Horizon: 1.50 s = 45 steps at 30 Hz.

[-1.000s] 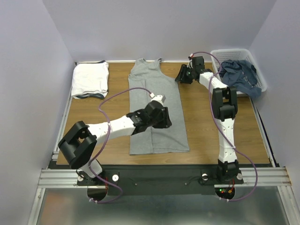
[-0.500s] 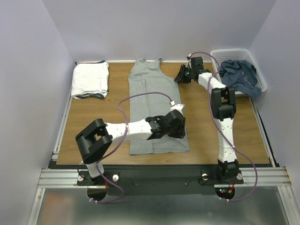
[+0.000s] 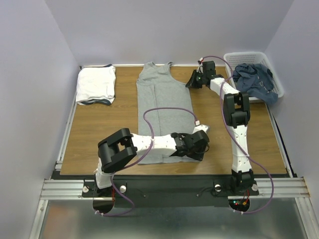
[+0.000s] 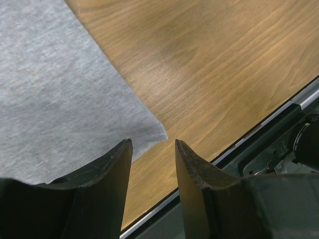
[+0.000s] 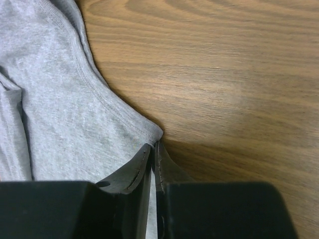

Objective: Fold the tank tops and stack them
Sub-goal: Fold the tank top

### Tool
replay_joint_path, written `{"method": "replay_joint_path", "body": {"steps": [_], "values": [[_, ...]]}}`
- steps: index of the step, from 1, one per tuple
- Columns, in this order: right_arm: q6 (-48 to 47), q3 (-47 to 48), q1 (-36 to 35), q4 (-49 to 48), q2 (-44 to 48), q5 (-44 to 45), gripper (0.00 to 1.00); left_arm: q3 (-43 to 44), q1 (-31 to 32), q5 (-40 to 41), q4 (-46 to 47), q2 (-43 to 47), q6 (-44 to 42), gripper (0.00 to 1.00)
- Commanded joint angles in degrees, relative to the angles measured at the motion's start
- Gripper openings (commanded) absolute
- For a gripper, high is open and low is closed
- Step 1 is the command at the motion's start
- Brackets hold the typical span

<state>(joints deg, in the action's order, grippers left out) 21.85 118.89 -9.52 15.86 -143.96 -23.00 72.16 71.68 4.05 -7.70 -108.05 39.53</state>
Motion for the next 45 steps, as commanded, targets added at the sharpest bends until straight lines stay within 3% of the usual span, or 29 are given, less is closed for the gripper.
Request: {"method": "replay_joint_path", "body": {"steps": [1, 16, 19, 22, 23, 25, 35, 45], "values": [[0.0, 0.6, -0.8, -1.4, -0.7, -0.6, 0.11, 3.9, 1.1, 2.0, -1.8, -0.7, -0.4, 0.51], [0.5, 1.1, -0.8, -2.1, -1.0, -0.6, 0.09, 7.2, 2.2, 3.0, -4.2, -5.9, -0.5, 0.46], [0.7, 1.3, -0.8, -2.1, -1.2, -0.6, 0.09, 7.5, 2.3, 2.6, -4.3, -6.1, -0.8, 0.33], [1.0, 1.6, -0.8, -2.2, -1.6, -0.3, 0.05, 7.1, 2.3, 1.9, -4.5, -5.6, -1.1, 0.11], [1.2, 1.7, -0.7, -2.2, -1.6, 0.1, 0.04, 6.9, 2.4, 1.8, -4.6, -4.9, -1.1, 0.0], [1.7, 1.6, -0.6, -2.3, -1.5, 0.9, 0.0, 5.4, 2.4, 1.2, -4.5, -3.5, -1.1, 0.0], [5.7, -3.6, -0.2, -2.8, 2.4, 10.6, 0.0, -4.3, 2.6, -6.1, -1.5, 9.2, -1.2, 0.0], [7.3, -10.7, 2.6, -4.0, 7.6, 16.3, 0.0, -11.2, 2.6, -12.7, 3.7, 14.8, 0.4, 0.0]]}}
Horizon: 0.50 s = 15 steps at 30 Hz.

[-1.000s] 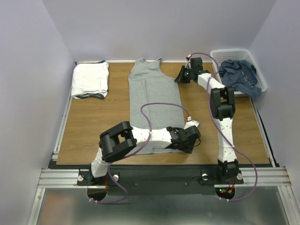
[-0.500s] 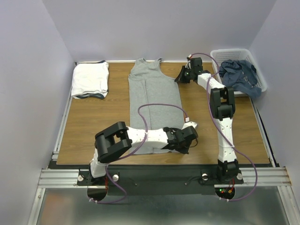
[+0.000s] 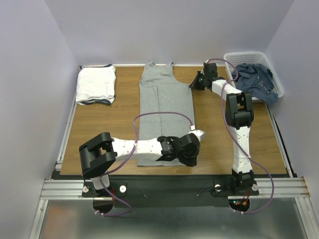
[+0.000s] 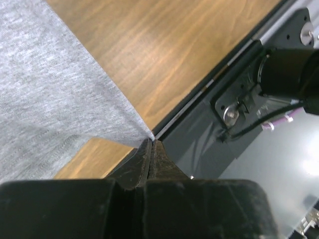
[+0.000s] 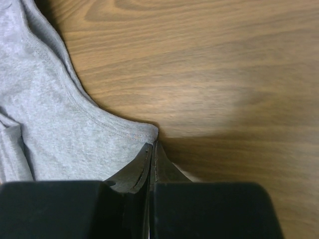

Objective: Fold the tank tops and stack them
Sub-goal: Fold the tank top

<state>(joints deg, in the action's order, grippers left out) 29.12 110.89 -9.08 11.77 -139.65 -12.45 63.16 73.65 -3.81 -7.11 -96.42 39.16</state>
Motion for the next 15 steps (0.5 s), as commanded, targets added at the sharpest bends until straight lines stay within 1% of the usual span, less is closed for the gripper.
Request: {"method": "replay_joint_path", "body": {"steps": [1, 7, 10, 15], "values": [[0.1, -3.2, 2.5, 0.0, 3.8, 6.0, 0.01, -2.7, 0.6, -5.1, 3.4, 3.9, 1.2, 0.0], [-0.1, -7.0, 4.3, -0.4, 7.0, 7.7, 0.01, -4.4, 0.5, -6.4, 5.1, 5.7, 1.8, 0.0], [0.0, -8.3, 4.8, -0.4, 8.3, 10.0, 0.0, -4.6, 0.6, -7.5, 6.4, 5.6, 1.9, 0.0], [0.1, -8.1, 5.1, -0.5, 8.5, 9.8, 0.0, -6.6, 0.2, -9.0, 10.1, 5.7, 2.9, 0.0]]}}
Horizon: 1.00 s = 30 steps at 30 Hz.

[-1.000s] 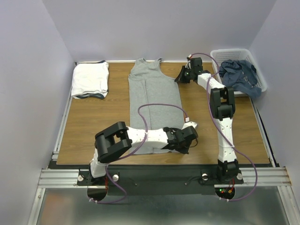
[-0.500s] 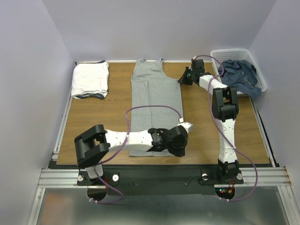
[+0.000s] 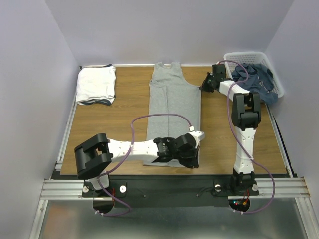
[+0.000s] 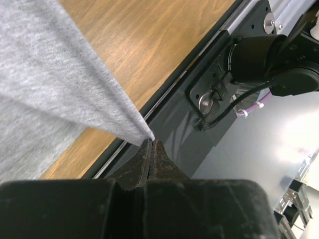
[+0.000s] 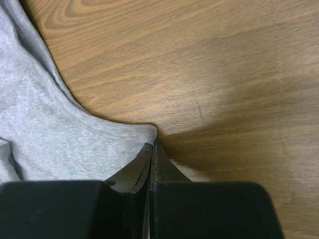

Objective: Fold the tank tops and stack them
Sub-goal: Fold the tank top

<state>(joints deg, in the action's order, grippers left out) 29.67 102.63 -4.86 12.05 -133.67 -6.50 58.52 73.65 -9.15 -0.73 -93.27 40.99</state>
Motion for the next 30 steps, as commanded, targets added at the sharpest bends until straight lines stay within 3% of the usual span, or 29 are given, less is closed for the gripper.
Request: {"method": "replay_joint_path", "body": {"steps": [1, 12, 30], "values": [[-0.4, 0.4, 0.9, -0.9, 2.5, 3.3, 0.0, -2.4, -0.1, -3.7, 4.0, 2.7, 1.3, 0.0], [1.4, 0.3, -1.1, -5.0, 4.6, -3.2, 0.0, -10.1, -4.2, -2.9, 7.1, 5.6, 6.0, 0.0], [5.5, 9.3, -10.4, -5.0, 1.4, 1.7, 0.0, -20.8, -7.1, 1.6, 3.6, 15.0, 11.1, 0.0]]}}
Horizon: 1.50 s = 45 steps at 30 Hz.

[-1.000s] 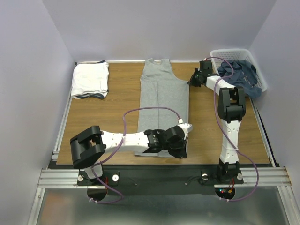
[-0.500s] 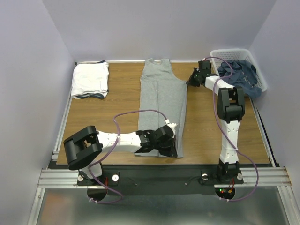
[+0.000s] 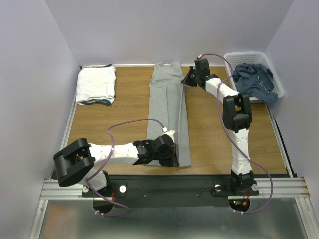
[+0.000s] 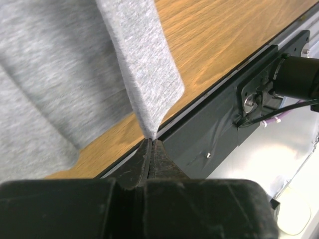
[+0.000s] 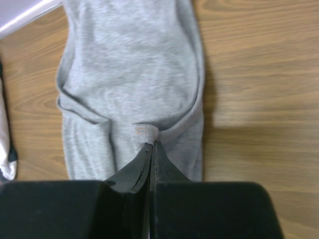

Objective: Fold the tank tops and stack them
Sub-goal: Fold the tank top

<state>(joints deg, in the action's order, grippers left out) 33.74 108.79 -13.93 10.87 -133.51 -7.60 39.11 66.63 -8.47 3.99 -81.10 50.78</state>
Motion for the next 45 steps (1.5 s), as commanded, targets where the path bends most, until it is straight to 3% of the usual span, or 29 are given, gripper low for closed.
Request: {"method": "replay_joint_path", "body": {"steps": [1, 25, 28, 31, 35, 41, 45], "values": [[1.5, 3.5, -2.2, -3.8, 1.1, 3.3, 0.0, -1.9, -0.2, 1.0, -1.2, 3.2, 1.5, 0.0], [3.7, 11.2, -8.4, -3.8, -7.2, 5.8, 0.05, -7.6, -0.6, 5.0, -6.6, 8.2, 5.7, 0.0], [3.6, 11.9, -8.7, -3.8, -7.5, 5.8, 0.08, -7.6, -0.6, 4.9, -6.8, 8.2, 5.6, 0.0], [3.4, 12.1, -8.9, -3.8, -7.4, 5.5, 0.19, -7.5, -0.6, 4.9, -6.8, 8.2, 5.6, 0.0], [3.3, 12.1, -9.1, -3.8, -6.8, 4.3, 0.37, -7.2, -0.6, 5.6, -7.2, 9.5, 5.8, 0.13], [3.3, 12.2, -9.2, -3.8, -5.5, 2.5, 0.42, -5.8, -0.8, 8.0, -10.1, 12.4, 6.4, 0.21], [2.7, 6.5, -9.2, -3.8, -0.4, 3.7, 0.43, -4.3, -0.7, 12.5, -13.6, 15.3, 7.2, 0.31]]}}
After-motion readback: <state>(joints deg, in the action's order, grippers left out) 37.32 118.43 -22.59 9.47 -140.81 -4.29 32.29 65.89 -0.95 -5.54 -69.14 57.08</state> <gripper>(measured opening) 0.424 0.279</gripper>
